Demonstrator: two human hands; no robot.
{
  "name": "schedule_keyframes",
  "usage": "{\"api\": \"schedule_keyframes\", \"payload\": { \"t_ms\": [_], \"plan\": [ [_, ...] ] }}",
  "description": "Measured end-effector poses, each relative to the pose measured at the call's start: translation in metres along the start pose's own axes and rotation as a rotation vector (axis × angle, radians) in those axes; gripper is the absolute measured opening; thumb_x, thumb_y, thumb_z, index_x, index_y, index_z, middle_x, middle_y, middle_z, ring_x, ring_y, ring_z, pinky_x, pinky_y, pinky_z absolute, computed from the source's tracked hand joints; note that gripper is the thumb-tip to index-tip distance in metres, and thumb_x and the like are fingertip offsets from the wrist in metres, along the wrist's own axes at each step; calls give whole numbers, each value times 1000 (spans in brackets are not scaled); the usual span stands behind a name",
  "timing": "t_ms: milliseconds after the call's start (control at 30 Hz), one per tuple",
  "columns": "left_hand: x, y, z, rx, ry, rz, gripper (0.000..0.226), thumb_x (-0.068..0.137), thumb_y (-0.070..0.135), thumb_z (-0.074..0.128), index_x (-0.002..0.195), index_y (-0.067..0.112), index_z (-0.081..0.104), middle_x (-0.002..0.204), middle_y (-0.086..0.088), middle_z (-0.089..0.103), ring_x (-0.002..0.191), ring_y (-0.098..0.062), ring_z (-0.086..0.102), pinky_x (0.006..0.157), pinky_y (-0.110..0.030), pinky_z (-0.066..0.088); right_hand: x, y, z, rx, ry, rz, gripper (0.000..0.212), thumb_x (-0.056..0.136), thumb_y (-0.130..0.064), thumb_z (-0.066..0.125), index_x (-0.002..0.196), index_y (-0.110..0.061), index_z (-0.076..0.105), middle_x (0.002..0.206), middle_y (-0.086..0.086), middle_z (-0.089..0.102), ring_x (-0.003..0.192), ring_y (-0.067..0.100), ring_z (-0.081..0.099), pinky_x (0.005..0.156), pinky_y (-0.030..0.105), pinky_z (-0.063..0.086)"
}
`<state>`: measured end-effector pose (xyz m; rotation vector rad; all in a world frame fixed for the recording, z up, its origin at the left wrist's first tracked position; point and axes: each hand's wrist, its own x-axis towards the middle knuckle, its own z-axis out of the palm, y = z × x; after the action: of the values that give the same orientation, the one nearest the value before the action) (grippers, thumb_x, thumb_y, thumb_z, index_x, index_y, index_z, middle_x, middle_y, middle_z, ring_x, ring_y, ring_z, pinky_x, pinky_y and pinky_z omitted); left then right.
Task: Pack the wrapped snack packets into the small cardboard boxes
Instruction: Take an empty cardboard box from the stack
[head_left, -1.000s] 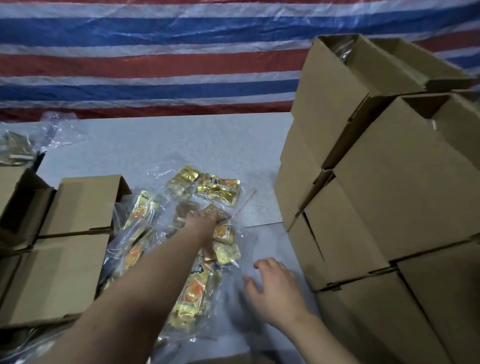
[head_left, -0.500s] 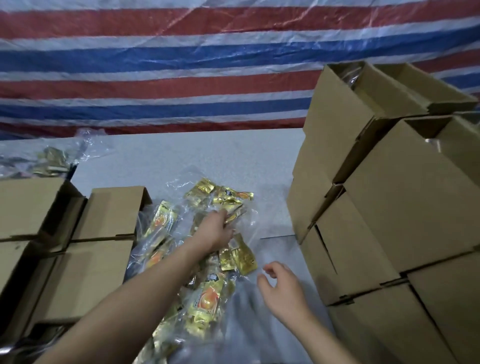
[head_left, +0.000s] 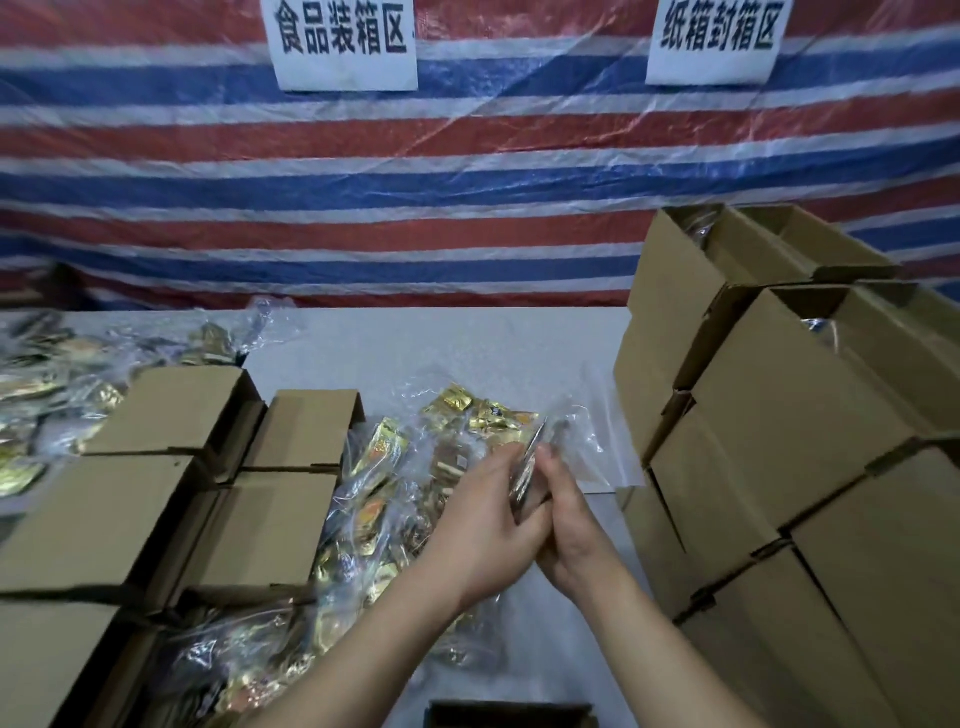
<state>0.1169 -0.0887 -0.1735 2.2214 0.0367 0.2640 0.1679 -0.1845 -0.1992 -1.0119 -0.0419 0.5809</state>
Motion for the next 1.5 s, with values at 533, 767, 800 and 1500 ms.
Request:
{"api": "schedule_keyframes", "payload": {
  "t_ms": [533,767,800,1500],
  "plan": [
    [-78,-7,16,163,-57,96,61,97,56,20,148,28,36,146,20,34,140,4,21,120,-25,11,-67,-9,-19,-205,3,156,24,78,-35,72,85,-12,77,85,10,69,83,22,67,72,32,55],
    [-137,-81,5,-24,55,-287,33,101,42,46,131,31,53,130,9,57,112,5,52,92,-15,44,-114,-8,-41,-938,-296,-43,26,81,-38,80,95,-30,59,72,-23,67,66,-5,64,63,16,50],
    [-147,-96,10,-5,-60,-360,40,100,43,47,137,28,49,137,5,54,116,-1,51,95,-17,43,-118,-5,-41,-1040,-352,-66,26,85,-27,79,97,-33,57,74,-26,65,65,-7,62,63,12,46],
    [-206,-171,78,-137,-278,-458,35,102,48,33,127,29,49,133,8,52,128,-5,44,113,-29,31,-81,185,-75,-2085,-561,670,64,87,-18,69,142,-15,39,143,12,49,130,35,49,105,46,43]
  ]
}}
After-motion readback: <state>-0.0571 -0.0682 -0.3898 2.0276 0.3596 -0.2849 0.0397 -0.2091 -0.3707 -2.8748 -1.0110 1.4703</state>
